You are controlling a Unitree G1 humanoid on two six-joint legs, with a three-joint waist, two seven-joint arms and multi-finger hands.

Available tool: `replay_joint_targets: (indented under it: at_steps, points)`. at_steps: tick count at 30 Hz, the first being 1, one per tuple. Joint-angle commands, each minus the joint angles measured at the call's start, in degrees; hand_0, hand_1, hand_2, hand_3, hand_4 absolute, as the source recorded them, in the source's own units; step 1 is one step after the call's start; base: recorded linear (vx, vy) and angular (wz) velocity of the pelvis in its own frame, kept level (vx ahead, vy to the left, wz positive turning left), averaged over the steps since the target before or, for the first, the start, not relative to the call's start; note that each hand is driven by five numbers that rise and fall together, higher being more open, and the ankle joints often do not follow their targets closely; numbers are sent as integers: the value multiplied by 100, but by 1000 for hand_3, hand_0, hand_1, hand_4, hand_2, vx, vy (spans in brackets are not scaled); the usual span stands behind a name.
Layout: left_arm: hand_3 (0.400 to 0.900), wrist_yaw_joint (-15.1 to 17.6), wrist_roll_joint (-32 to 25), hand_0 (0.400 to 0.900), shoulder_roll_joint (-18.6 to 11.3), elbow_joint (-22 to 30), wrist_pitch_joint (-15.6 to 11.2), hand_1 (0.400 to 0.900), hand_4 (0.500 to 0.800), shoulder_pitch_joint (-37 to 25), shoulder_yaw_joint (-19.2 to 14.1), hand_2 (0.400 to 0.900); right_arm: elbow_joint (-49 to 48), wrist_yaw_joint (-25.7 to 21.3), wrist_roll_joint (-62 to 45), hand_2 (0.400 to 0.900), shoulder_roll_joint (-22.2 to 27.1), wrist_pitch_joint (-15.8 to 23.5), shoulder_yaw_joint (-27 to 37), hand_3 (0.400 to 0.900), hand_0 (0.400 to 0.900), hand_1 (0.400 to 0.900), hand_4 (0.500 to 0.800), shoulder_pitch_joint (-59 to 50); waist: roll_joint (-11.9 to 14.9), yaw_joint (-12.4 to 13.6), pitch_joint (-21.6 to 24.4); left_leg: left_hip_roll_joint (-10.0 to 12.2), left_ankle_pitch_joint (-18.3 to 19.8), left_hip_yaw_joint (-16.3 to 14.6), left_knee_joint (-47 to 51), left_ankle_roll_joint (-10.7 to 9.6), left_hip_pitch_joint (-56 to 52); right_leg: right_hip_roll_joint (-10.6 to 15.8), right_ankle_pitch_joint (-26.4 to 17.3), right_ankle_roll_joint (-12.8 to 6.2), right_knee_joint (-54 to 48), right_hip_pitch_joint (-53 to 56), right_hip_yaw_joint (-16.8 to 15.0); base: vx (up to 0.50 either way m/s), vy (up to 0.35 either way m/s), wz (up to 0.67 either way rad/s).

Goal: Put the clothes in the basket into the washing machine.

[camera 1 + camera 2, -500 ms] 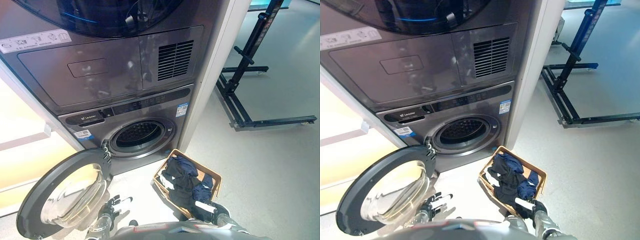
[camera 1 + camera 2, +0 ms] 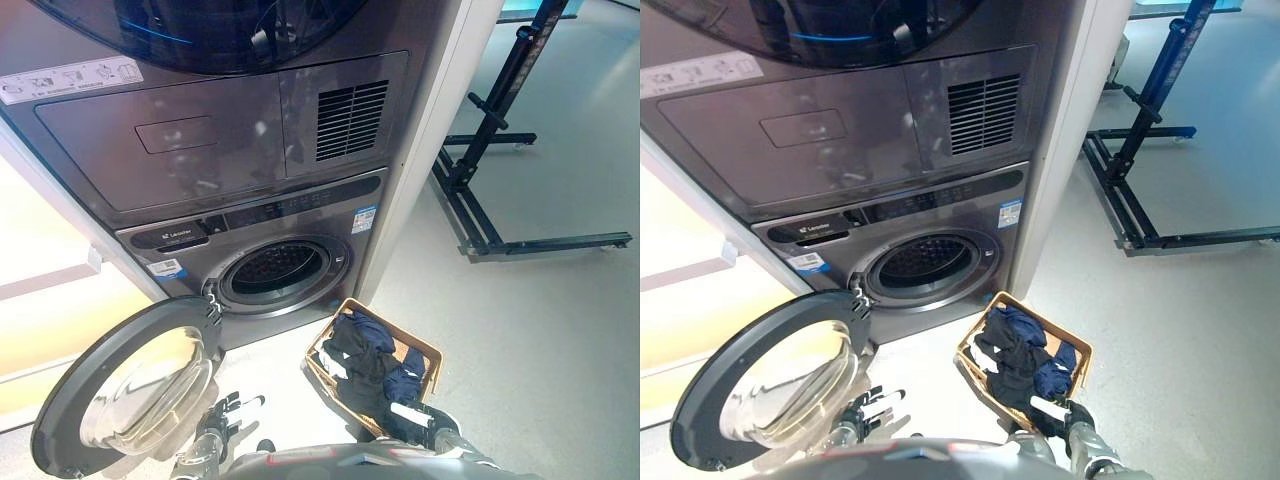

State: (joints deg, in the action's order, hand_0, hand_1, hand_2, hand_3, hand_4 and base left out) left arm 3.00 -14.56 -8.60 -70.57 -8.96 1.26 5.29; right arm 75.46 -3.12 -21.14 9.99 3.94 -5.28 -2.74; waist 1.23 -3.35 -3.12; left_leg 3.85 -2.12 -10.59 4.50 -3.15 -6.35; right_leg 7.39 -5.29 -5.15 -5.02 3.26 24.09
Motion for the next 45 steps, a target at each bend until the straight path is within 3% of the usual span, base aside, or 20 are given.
replay_joint_targets:
  at_steps: [1, 6, 7, 8, 11, 12, 13, 15, 17, 20, 22, 23, 24, 25, 34, 37, 45]
  points:
    - [900, 4, 55, 900, -56, -231, -165, 900, 800, -394, -34, 900, 165, -39, 70, 900, 4, 255, -54, 900, 900, 900, 800, -547, 109, -23, -137, -102, -68, 61, -71, -166, 216, 73, 61, -622, 70, 131, 4, 0, 0, 0]
    - [900, 75, 40, 900, -119, 22, -206, 900, 800, -432, 11, 900, -60, -293, 662, 900, 300, 214, -253, 900, 900, 900, 800, -798, 87, 11, -323, -156, -53, 133, -257, -128, 467, 103, 48, -614, 169, -78, -17, -61, -8, 4]
    - [900, 196, 3, 900, -215, 406, -291, 900, 800, -530, 118, 900, -341, -485, 1112, 900, 527, 231, -513, 900, 900, 900, 800, -1088, 92, 45, -614, -169, -48, 179, -492, -109, 781, 159, 57, -601, 373, -379, -51, -164, -10, 4]
    - [900, 200, 3, 900, -213, 415, -283, 900, 800, -534, 115, 900, -342, -489, 1117, 900, 527, 226, -511, 900, 900, 900, 800, -1097, 89, 40, -598, -167, -32, 182, -530, -107, 829, 165, 68, -599, 401, -420, -51, -321, -17, 6]
    - [900, 607, -67, 900, -578, 1734, -572, 900, 800, -878, 401, 900, -1091, -959, 2078, 900, 1108, 257, -1060, 900, 900, 900, 800, -1910, 36, 126, -1399, -145, -33, 385, -1205, -89, 1927, 393, 150, -524, 1310, -1723, -121, -465, -1, 9]
    - [900, 612, -66, 900, -576, 1746, -562, 900, 800, -881, 398, 900, -1089, -959, 2081, 900, 1111, 254, -1058, 900, 900, 900, 800, -1922, 33, 120, -1361, -146, -17, 387, -1251, -87, 2005, 405, 167, -522, 1356, -1798, -124, -308, 11, 16]
    - [900, 766, -136, 900, -739, 2416, -692, 900, 800, -963, 488, 900, -1355, -1148, 2352, 900, 1431, 232, -1205, 900, 900, 900, 800, -2289, 22, 187, -1573, -161, -34, 443, -1507, -77, 2524, 487, 145, -512, 1580, -2267, -87, -247, 6, 14]
    - [900, 850, -182, 900, -788, 2734, -752, 900, 800, -994, 504, 900, -1468, -1236, 2487, 900, 1564, 232, -1263, 900, 900, 900, 800, -2440, 5, 204, -1583, -156, -39, 452, -1631, -71, 2865, 531, 146, -509, 1686, -2582, -64, -244, 2, 15]
    - [900, 1064, -251, 900, -951, 3618, -950, 900, 800, -1143, 658, 900, -1635, -1536, 2773, 900, 1887, 220, -1481, 900, 900, 900, 800, -3115, -45, 298, -1883, -116, -57, 491, -2036, -50, 3709, 647, 150, -486, 2121, -3433, -11, -276, -15, 15]
    - [900, 1218, -275, 900, -1028, 3951, -1060, 900, 800, -1393, 750, 900, -1546, -1730, 2937, 900, 2090, 247, -1664, 900, 900, 900, 800, -3735, -98, 329, -1982, -86, 49, 517, -2524, -62, 4473, 801, 231, -471, 2587, -4204, -68, -235, -11, 12]
    - [900, 1349, -288, 900, -1140, 4501, -1151, 900, 800, -1525, 796, 900, -1494, -1876, 3078, 900, 2284, 255, -1844, 900, 900, 900, 800, -4279, -138, 370, -2052, -88, 150, 547, -2966, -63, 5124, 922, 286, -446, 2962, -4808, -120, -224, -18, 6]
    - [900, 1455, -299, 900, -1275, 4875, -1228, 900, 800, -1627, 848, 900, -1286, -1997, 3171, 900, 2431, 228, -2006, 900, 900, 900, 800, -4818, -170, 442, -2095, -68, 444, 637, -3429, -121, 5604, 966, 525, -501, 3403, -5270, -193, -203, -4, 4]
    - [900, 1459, -296, 900, -1274, 4888, -1221, 900, 800, -1636, 837, 900, -1266, -2000, 3166, 900, 2430, 238, -2015, 900, 900, 900, 800, -4850, -162, 420, -2083, -86, 255, 585, -3411, -57, 5735, 998, 346, -412, 3333, -5368, -144, -148, -3, 1]
    - [900, 1557, -344, 900, -1370, 5197, -1304, 900, 800, -1746, 862, 900, -1082, -2095, 3071, 900, 2583, 264, -2101, 900, 900, 900, 800, -5298, -189, 482, -2129, -56, 576, 667, -3904, -121, 6221, 1011, 616, -476, 3811, -5843, -253, -165, 34, -2]
    - [900, 1823, -623, 900, -1526, 5907, -1477, 900, 800, -2034, 810, 900, -416, -2217, 2970, 900, 2744, 241, -2542, 900, 900, 900, 800, -6576, -278, 671, -2158, -125, 964, 804, -5345, -58, 8018, 1294, 1037, -308, 5323, -7827, -394, -78, 19, -1]
    - [900, 1851, -804, 900, -1509, 6037, -1519, 900, 800, -2025, 810, 900, -219, -2133, 2951, 900, 2481, 232, -2691, 900, 900, 900, 800, -6710, -341, 778, -2226, -126, 1083, 867, -5833, 30, 8492, 1454, 1219, -193, 5878, -8383, -552, -27, 25, -6]
    - [900, 1914, -918, 900, -1502, 6219, -1520, 900, 800, -1956, 888, 900, 318, -2104, 3134, 900, 2189, 94, -2653, 900, 900, 900, 800, -6756, -491, 926, -2269, -239, 1246, 916, -6540, 202, 9117, 1700, 1397, -95, 6680, -9194, -826, -1, 4, 1]
